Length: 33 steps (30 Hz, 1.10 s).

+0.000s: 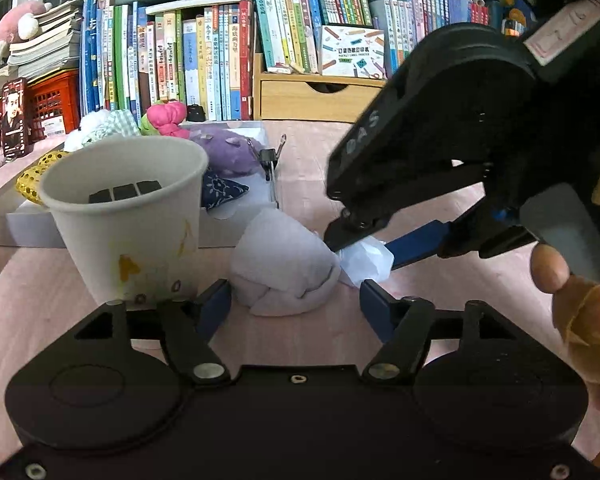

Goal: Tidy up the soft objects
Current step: 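Grasp and lift the sock bundle with the left tool while the right tool grasps the tissue, then carry the sock bundle over the tray with the left tool while the right tool carries the tissue there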

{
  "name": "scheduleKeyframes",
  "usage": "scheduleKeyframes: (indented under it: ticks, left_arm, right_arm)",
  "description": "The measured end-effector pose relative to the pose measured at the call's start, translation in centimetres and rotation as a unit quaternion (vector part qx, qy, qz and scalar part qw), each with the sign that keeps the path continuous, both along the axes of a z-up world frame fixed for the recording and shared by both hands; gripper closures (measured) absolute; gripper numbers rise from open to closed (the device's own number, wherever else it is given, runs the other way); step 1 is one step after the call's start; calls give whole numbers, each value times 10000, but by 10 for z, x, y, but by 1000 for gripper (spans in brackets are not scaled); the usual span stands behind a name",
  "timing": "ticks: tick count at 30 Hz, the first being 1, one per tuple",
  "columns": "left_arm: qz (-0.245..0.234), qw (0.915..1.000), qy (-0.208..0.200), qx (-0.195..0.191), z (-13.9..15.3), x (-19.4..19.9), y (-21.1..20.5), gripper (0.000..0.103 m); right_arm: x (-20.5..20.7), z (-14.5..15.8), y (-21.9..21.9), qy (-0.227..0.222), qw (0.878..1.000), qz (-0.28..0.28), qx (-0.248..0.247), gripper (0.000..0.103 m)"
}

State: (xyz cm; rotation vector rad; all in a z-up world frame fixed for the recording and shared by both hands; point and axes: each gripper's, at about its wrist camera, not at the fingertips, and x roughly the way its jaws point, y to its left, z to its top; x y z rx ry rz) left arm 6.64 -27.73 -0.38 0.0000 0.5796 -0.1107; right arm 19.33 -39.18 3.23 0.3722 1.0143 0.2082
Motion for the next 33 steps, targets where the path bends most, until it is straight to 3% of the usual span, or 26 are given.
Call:
scheduleKeyframes:
  ticks: [2,8,15,23,33]
  left_arm:
    - [61,10000,-17,-23,0,0,1,47]
    - [52,9999,-36,-149,1,-4,7,54]
    - [-89,9992,-145,-365,5,-21,17,56]
    - [-409,9977,-441,-319,19,-42,21,56]
    - [-872,9917,-870,-381,72,-64,51,56]
  right_arm:
    - [-1,1,-2,7,10000,0,73,69]
    - [-3,5,3,-48,9999,82,-71,70]
    - [-14,11,-1,-103,9999,116,16,70]
    - [-38,26,-17,-293,9995,-92,88,70]
    - [-52,59,-22,-566,9974,-442,73,70]
